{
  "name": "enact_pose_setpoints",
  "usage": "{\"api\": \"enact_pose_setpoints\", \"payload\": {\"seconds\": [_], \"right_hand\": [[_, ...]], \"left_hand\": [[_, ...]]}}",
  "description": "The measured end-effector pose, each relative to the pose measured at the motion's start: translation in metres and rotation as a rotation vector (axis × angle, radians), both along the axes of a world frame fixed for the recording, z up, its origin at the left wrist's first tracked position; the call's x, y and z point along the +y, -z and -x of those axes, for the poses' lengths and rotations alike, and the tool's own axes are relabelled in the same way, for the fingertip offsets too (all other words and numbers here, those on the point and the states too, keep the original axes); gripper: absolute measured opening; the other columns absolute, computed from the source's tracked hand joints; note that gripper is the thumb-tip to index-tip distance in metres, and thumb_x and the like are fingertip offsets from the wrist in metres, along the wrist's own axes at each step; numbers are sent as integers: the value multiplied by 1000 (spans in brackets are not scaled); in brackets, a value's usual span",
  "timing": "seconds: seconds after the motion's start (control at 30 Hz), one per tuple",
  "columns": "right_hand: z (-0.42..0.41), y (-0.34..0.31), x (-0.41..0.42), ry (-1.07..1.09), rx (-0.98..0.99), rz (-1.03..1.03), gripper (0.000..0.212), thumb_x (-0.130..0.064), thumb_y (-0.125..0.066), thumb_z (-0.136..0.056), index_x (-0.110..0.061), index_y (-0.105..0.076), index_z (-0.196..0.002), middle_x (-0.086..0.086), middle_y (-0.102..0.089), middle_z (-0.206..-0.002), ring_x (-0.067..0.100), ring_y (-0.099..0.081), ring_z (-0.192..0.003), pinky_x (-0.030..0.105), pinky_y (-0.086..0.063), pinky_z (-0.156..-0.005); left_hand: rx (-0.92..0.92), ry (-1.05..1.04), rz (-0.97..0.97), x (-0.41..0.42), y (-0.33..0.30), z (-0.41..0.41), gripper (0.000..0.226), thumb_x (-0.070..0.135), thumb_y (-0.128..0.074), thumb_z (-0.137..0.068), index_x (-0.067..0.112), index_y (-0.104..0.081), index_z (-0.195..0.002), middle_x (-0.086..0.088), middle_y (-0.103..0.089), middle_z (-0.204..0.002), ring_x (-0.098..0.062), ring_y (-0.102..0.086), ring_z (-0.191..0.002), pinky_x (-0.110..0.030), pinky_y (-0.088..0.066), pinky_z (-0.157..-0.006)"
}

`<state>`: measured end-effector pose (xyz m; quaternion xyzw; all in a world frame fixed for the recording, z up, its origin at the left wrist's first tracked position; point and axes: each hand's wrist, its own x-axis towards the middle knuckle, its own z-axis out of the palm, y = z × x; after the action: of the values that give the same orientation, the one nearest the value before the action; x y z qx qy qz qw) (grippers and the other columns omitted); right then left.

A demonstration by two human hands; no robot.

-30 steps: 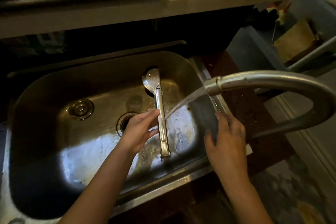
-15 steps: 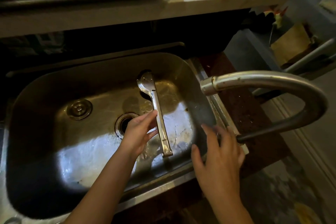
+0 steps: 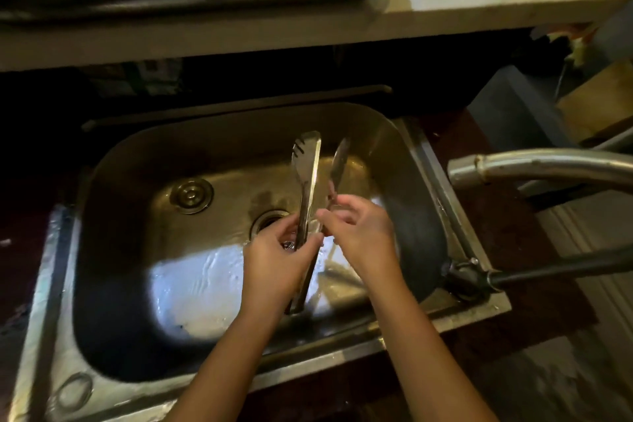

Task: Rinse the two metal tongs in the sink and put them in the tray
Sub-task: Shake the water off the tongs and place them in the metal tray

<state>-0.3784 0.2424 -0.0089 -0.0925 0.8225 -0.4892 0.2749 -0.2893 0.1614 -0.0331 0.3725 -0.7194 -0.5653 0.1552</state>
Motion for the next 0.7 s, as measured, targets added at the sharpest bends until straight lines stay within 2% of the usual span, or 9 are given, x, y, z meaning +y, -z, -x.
{"api": "enact_pose_setpoints", "payload": {"seconds": [0.1,0.23,0.33,0.4,0.43,0.53,0.6,0.67,0.7], "right_hand": [[2,7,-8,2,-85,1,30,-24,-67,-82,-18,-64,-111,-5,-70,-89,8,-68,-79,22,-56,-66],[2,24,-23,-28,-370,-1,22,-22,-67,-83,-5,-67,-96,3,-71,-75,5,-63,-49,14,-49,-46],[-9,44,-33,20,-620,-8,16,-17,-67,-83,-2,-63,-80,16,-66,-72,18,-61,-53,26,-47,-57],[-17,56,-36,63,-757,-27,17,-12,-66,-84,-1,-59,-72,14,-65,-60,18,-60,-50,34,-51,-69],[-21,61,-36,81,-803,-42,19,-10,-65,-84,-1,-58,-69,13,-64,-56,17,-59,-46,34,-53,-69],[-31,68,-37,157,-918,-44,19,-6,-65,-84,-1,-57,-67,13,-62,-59,16,-58,-37,25,-53,-46],[-34,67,-38,214,-957,-25,19,-4,-63,-85,0,-56,-67,10,-61,-45,12,-55,-29,22,-50,-32],[-36,59,-40,233,-961,-6,22,-4,-61,-86,0,-55,-66,7,-58,-34,11,-54,-26,21,-47,-29],[-36,54,-42,205,-951,-9,21,-7,-61,-87,-1,-55,-68,8,-60,-38,12,-57,-29,21,-48,-31]], "left_hand": [[35,-92,-251,-16,1,-10,18,22,-66,-80,21,-69,-98,9,-73,-78,-4,-67,-76,-18,-55,-68],[-41,-58,-545,-39,15,-24,15,11,-56,-87,7,-70,-83,-1,-70,-65,-3,-65,-54,-16,-54,-49],[-178,-112,-817,-51,32,-35,10,9,-63,-82,4,-67,-75,-6,-70,-58,-9,-66,-50,-17,-54,-46],[-255,-171,-925,-55,46,-44,8,10,-68,-79,4,-65,-74,-5,-72,-54,-11,-68,-49,-18,-53,-44],[-273,-200,-957,-56,52,-48,9,10,-69,-78,4,-64,-74,-5,-72,-53,-12,-68,-48,-19,-54,-43],[-285,-246,-984,-61,62,-55,11,10,-70,-77,3,-63,-73,-6,-72,-52,-12,-68,-47,-19,-54,-43],[-291,-249,-966,-66,58,-56,13,11,-70,-77,4,-63,-70,-4,-70,-48,-10,-67,-44,-18,-52,-40],[-298,-228,-931,-71,48,-54,14,13,-71,-77,5,-63,-70,-4,-70,-48,-10,-66,-44,-18,-53,-41],[-289,-211,-911,-73,42,-54,14,12,-71,-77,4,-63,-70,-5,-70,-50,-10,-67,-45,-19,-55,-43]]}}
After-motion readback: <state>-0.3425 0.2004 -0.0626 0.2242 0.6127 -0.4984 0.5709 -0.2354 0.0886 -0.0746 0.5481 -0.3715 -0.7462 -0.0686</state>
